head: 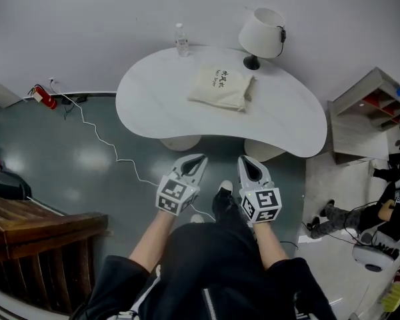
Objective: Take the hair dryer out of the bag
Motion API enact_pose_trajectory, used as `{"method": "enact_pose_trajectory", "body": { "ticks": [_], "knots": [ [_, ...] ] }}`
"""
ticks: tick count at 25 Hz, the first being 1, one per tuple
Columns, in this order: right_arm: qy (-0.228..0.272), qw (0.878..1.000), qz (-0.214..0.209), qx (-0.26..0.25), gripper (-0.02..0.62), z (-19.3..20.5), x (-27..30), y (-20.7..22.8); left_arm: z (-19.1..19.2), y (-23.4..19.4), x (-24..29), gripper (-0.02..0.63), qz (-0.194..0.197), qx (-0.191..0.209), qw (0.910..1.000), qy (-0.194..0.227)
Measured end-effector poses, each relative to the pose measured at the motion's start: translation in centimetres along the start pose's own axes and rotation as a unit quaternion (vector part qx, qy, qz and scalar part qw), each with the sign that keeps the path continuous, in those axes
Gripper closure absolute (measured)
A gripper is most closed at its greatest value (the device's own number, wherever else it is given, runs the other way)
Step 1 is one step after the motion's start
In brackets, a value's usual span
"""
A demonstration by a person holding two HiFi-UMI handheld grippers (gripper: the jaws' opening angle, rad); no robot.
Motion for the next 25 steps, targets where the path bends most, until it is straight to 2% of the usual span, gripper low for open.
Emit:
{"method": "enact_pose_trajectory", "body": {
  "ticks": [17, 25],
  "knots": [
    [-0.001, 0.999, -0.047, 0.003, 0.591, -3.4, 8.9, 12.5, -2.9, -2.5, 13.9, 0.592, -0.046, 0.000, 0.9989, -0.007],
    [-0.010, 0.998, -0.061, 0.010, 0.591, -3.5, 10.3, 15.7, -2.9, -2.2, 17.0, 0.592, -0.054, 0.000, 0.9983, -0.020]
  ]
}}
Point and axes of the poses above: the fingertips, and each gripper's own axes: x forward along the fingers, y to its right, z out of its underside, the point moved 10 cm from there along -x, backward along the fingers, and after that the axes turned 12 degrees about y, right-handed, at the moved point
